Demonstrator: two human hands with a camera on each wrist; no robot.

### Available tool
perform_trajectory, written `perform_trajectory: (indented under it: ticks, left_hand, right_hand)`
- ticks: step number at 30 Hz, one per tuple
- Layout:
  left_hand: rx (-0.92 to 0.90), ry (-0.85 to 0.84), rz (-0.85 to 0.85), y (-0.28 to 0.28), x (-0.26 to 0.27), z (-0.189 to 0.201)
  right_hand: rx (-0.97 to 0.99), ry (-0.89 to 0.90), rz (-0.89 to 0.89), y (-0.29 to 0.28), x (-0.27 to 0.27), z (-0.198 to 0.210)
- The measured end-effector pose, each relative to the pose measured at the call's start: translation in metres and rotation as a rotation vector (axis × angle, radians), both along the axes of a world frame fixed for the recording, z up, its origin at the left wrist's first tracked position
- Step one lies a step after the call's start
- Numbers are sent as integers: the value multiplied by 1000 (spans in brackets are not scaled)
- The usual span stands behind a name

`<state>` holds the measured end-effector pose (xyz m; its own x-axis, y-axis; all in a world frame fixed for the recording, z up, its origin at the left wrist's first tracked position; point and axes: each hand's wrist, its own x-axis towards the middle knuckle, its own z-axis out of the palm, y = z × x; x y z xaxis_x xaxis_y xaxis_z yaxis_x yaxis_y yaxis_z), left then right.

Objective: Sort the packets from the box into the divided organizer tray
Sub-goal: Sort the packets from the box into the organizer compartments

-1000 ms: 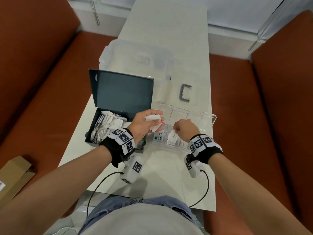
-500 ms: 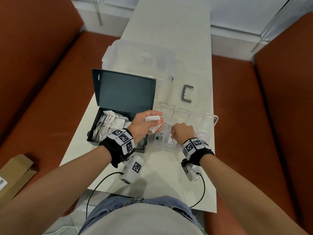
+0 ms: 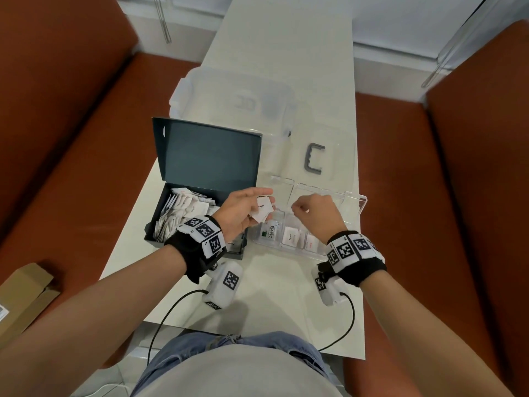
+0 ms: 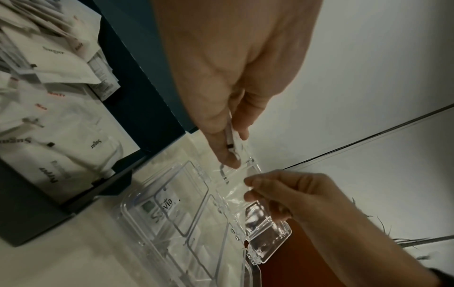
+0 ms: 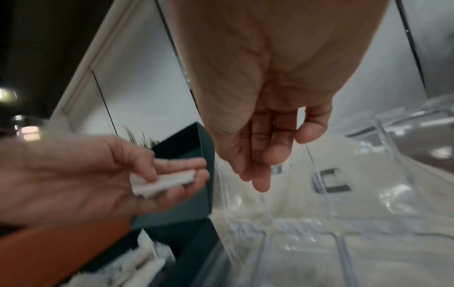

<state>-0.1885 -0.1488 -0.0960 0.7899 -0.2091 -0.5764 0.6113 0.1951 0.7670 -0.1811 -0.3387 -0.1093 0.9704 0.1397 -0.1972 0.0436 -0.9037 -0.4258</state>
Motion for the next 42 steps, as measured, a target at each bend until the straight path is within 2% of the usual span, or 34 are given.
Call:
perform_trajectory:
  ticks: [4, 8, 14, 20, 25, 29, 38, 42]
  left_hand:
    - [37, -63, -36, -5, -2, 1]
    - [38, -122, -57, -12, -3, 4]
    - [48, -133, -55, -15, -5, 4]
    - [68, -125, -24, -9, -5, 1]
    - [77, -76, 35, -4, -3, 0]
    - [103, -78, 7, -2, -5, 0]
    - [98, -81, 12, -4, -8, 0]
    - [103, -73, 8, -4, -8, 1]
  right_hand:
    - [262, -19, -84, 11, -6, 16]
    - [371, 48, -165, 16, -9, 17]
    - [521, 46, -240, 6, -4, 21]
    - [425, 59, -265, -13, 7, 19]
    - [187, 147, -195, -20, 8, 2]
    - [17, 215, -111, -15, 5, -14]
    - [-128, 323, 9, 0, -1, -32]
    - [-143, 304, -17, 3, -3, -35]
